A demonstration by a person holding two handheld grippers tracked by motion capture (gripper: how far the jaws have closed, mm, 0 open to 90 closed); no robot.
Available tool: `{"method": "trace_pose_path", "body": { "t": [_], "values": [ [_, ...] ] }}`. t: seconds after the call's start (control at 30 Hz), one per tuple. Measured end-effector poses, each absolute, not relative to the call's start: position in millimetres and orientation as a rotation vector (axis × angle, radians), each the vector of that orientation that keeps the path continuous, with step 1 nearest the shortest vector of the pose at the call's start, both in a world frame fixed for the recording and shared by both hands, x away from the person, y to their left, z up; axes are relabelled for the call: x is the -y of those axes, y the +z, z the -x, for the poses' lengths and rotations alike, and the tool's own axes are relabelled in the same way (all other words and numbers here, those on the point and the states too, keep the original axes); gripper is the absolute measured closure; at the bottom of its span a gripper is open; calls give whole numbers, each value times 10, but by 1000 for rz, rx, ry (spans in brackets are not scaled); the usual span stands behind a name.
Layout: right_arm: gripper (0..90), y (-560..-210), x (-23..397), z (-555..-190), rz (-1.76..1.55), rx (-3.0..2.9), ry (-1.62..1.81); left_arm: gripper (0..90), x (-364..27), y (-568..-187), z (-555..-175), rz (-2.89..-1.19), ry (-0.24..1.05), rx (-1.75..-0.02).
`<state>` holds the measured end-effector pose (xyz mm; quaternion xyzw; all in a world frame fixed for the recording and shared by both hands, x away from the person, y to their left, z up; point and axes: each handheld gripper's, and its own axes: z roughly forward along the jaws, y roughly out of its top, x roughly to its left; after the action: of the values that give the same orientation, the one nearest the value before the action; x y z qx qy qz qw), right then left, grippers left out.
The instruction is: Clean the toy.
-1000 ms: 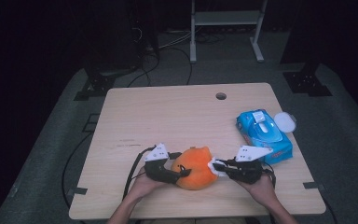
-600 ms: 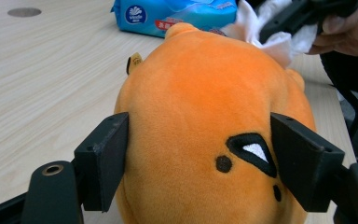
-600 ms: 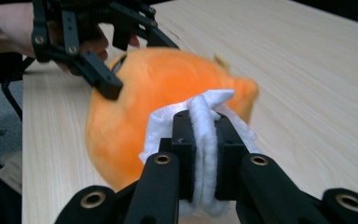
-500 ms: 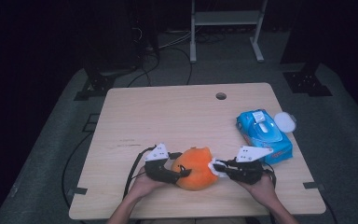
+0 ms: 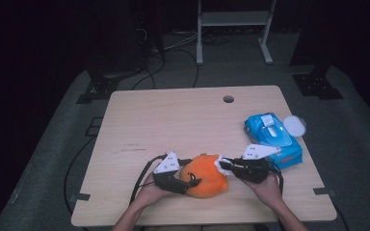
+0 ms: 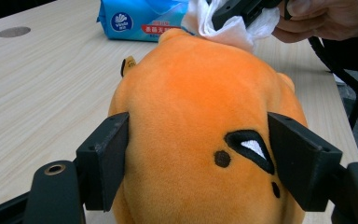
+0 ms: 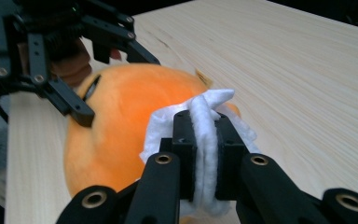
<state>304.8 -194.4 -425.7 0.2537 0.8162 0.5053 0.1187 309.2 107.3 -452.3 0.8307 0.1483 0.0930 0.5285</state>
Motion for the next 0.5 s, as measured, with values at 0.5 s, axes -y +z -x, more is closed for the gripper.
{"method": "trace_pose_path", "body": {
  "t": [0.5],
  "values": [
    [811, -4235, 1976, -3124, -788, -2370, 1519, 245, -984, -4496, -3009, -2014, 265, -236]
  ]
}}
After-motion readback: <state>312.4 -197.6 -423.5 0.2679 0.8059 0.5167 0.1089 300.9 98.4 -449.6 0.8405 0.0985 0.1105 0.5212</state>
